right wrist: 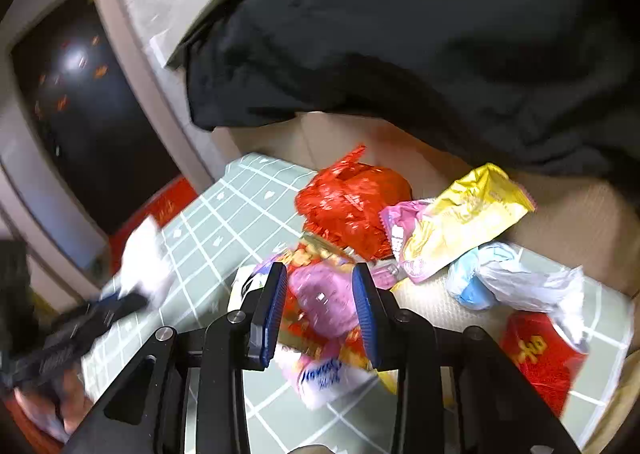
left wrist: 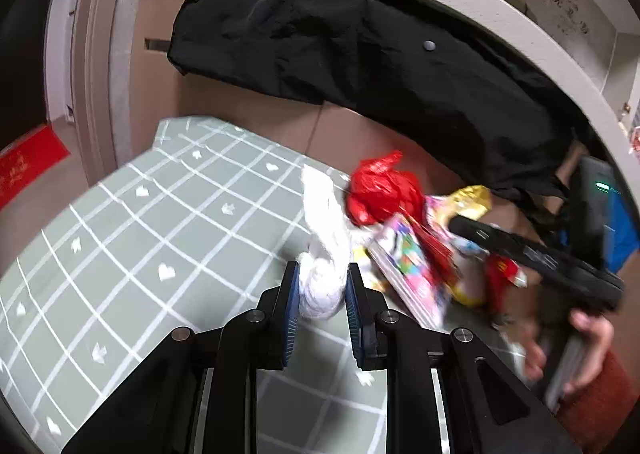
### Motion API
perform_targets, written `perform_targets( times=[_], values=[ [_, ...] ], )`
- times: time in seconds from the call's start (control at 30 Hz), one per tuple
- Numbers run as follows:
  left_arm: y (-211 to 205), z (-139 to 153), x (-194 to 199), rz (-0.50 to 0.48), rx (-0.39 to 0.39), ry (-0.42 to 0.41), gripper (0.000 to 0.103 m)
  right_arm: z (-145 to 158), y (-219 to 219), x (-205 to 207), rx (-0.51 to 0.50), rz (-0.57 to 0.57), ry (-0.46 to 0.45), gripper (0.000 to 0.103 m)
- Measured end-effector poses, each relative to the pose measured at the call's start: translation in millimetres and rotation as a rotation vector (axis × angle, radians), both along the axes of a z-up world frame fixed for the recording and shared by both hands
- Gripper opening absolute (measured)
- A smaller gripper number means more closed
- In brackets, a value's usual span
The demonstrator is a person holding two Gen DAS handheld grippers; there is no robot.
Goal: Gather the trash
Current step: 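Grasp the white tissue with the left gripper while the right gripper grasps the pink plastic toy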
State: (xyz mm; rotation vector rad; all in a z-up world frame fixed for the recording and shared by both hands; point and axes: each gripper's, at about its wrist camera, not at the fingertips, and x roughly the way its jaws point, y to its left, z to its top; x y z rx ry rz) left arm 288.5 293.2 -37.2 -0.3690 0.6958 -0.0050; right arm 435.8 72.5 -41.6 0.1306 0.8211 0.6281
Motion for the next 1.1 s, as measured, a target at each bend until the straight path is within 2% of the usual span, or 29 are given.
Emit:
perform_targets(
  times=[0.1,0.23,0.33,0.5,0.9,1.1],
  values=[
    [-1.9,-0.4,-7.7,-0.006,-0.022,0.015,0.023,-10.2,2.1,7.3,-0.011,0.0,0.023,0.039],
    [-5.7,-0.5,-12.8,-0.003,-0.028,0.014,0.023,-32.0,12.2,5.4,-0.041,0.06,0.103,0.04],
    [-9.5,0.0,-13.8,-0.011,-0.035,0.018,0.023,-33.4,19.6,-11.2,-0.101,0.113,0.053,0.04],
    [-16.4,0.8,-14.9,-0.026,-0.027,0.024,0.023,-19.6,21.1,-38.0,-0.195,0.118,-0.058,0.035],
    [-40.9,16.9,-26.2,-0.042,0.004,-0.023,0.023,32.6,-15.5,-80.1,-0.184,0.067,-0.163,0.034],
    [-58.4,24.1,-30.4,-0.056,0.012,-0.033,0.023,44.5,-31.1,-94.6,-0.181,0.065,-0.191,0.034]
  ],
)
